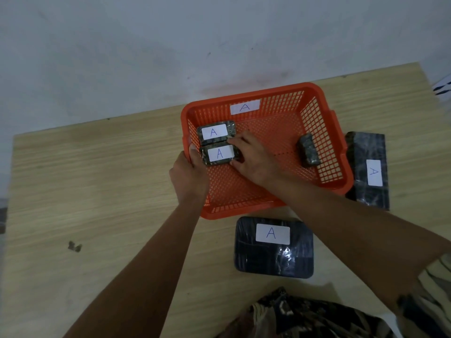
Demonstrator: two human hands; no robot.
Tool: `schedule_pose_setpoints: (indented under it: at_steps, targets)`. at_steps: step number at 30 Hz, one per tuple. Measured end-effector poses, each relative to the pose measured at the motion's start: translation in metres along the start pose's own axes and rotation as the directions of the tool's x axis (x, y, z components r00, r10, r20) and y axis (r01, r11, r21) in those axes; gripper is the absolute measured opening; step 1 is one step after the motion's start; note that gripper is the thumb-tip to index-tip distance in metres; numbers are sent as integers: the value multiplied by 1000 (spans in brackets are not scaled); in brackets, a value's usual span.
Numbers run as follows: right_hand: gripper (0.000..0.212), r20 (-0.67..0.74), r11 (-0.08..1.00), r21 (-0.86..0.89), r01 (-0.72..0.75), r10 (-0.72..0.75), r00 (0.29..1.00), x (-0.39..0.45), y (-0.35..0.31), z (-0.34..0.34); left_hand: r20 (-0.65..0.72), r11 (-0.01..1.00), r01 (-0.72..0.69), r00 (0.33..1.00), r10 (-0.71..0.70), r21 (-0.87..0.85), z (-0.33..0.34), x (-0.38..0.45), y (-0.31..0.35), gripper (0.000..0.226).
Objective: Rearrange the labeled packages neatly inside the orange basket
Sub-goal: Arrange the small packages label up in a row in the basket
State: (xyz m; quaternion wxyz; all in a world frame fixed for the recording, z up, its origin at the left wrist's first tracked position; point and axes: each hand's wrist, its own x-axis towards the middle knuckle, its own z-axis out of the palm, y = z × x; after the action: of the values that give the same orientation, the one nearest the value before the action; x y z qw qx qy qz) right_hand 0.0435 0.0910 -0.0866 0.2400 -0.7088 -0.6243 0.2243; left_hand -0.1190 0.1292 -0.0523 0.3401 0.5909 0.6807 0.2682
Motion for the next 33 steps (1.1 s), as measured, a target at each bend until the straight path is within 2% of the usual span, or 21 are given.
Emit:
schedule_pose_setpoints:
  at_steps: [5,7,9,11,13,15,17,20,22,25,28,31,33]
  targets:
    - [64,42,999,-43,-21,22,999,1,1,-12,-1,1000,-12,1000,12,11,0,0,0,48]
    - [56,-68,985,-171,-2,-10,998,-2,7,-27,-5,1000,-10,1000,10,18,0,-1,0,47]
    - [43,-198,945,-320,-75,11,980,-7,17,-46,-8,1000,-9,1000,9,23,1,-1,-1,47]
    - [38,-201,841,-494,-219,135,970,-12,27,-64,-17,999,-17,1000,17,34,1,0,-2,47]
    - [38,-136,719,-618,-318,300,944,-17,31,-80,-19,998,-28,999,29,48,2,0,-3,48]
    - [35,-91,650,-670,-359,408,908,-22,30,-88,-18,997,-40,999,41,65,2,1,-4,49]
    - [30,-61,623,-694,-362,449,891,-25,27,-89,-15,996,-50,999,52,69,2,1,-3,48]
    - [21,-9,663,-652,-367,478,878,-28,25,-88,-13,996,-60,998,61,71,2,1,-2,47]
    - [21,-16,725,-581,-371,446,895,-28,27,-87,-15,996,-57,998,58,65,2,1,-2,47]
    - [32,-132,878,-401,-261,226,965,-21,27,-78,-19,996,-54,998,55,67,2,2,-2,48]
    - [49,-181,944,-301,-132,79,980,-6,22,-66,-16,996,-53,998,54,77,2,2,-3,48]
    - [60,-129,968,-219,-126,99,987,9,20,-54,-9,996,-48,999,49,77,2,2,-3,49]
    - [60,-86,975,-191,-117,102,991,11,23,-49,-6,996,-49,999,49,80,2,3,-3,50]
